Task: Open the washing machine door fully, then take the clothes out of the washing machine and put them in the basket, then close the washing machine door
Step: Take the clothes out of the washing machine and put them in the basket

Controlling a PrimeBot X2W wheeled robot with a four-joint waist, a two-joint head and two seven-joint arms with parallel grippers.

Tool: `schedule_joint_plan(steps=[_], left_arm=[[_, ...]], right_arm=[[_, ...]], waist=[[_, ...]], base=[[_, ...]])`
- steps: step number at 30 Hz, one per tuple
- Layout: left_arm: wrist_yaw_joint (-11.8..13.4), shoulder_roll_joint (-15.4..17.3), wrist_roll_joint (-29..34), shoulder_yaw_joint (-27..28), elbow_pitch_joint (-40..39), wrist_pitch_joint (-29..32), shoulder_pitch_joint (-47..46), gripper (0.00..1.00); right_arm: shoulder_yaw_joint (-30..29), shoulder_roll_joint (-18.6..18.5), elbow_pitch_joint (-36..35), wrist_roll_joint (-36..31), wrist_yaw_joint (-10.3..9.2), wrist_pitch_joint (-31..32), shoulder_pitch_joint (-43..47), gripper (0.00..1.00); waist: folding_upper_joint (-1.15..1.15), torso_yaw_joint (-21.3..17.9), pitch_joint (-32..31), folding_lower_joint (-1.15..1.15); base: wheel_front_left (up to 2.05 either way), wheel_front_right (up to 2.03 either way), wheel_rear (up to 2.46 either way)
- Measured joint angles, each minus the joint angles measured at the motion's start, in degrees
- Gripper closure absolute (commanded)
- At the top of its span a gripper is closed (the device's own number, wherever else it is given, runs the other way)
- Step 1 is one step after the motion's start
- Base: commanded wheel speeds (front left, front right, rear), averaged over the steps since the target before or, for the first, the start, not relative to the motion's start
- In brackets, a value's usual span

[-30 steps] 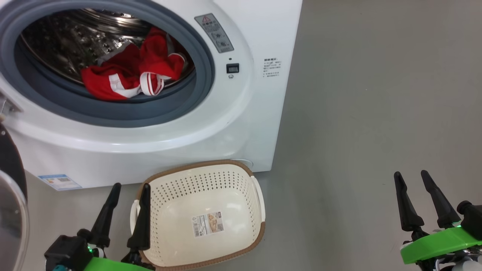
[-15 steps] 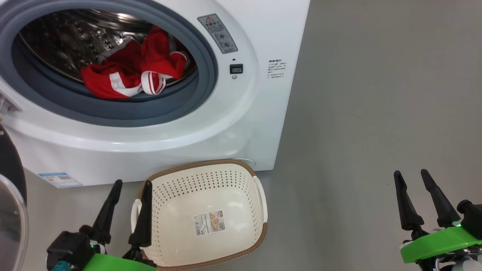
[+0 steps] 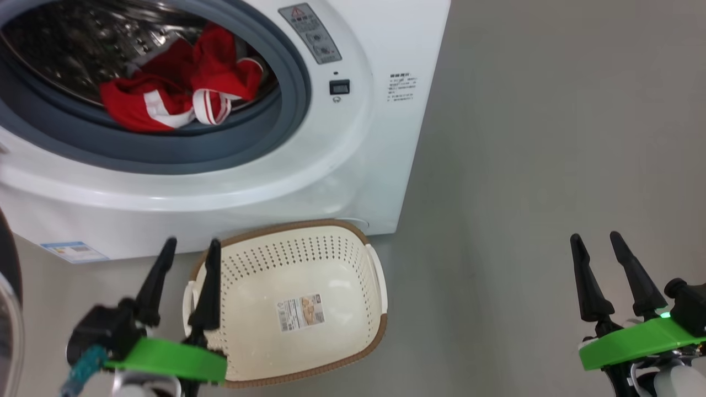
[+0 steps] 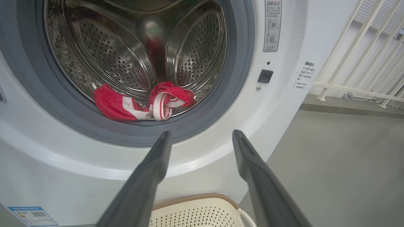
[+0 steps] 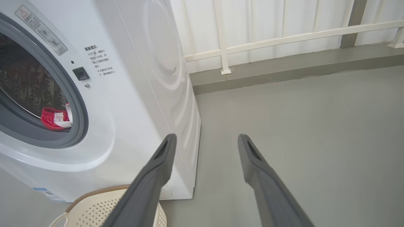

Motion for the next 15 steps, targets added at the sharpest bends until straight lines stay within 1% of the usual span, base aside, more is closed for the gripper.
schedule_joint_plan(steps=[3, 4, 9, 15], left_arm=[[0.0, 0.0, 0.4, 0.0, 2.5, 0.0, -3.8, 0.0], [0.0, 0.1, 0.6, -0.2, 4.3, 0.0, -6.8, 0.0], [0.0, 0.6, 2.0, -0.8, 9.8, 0.0, -15.7, 0.0], [0.0, 1.8, 3.5, -0.9, 22.7, 0.0, -26.6, 0.0]], right_arm=[[0.0, 0.1, -0.1, 0.0, 0.0, 0.0, -0.7, 0.0], [0.0, 0.2, -0.1, 0.0, 0.0, 0.0, -0.9, 0.0], [0.0, 0.6, -0.4, 0.0, 0.0, 0.0, -3.7, 0.0], [0.1, 1.4, -0.6, 0.1, 0.0, 0.0, -5.6, 0.0]], waist=[[0.0, -0.3, 1.3, 0.0], [0.0, -0.6, 2.4, 0.0], [0.0, -1.3, 5.1, 0.0], [0.0, -2.6, 8.4, 0.0]], base=[[0.0, 0.0, 0.0], [0.0, 0.0, 0.0], [0.0, 0.0, 0.0], [0.0, 0.0, 0.0]])
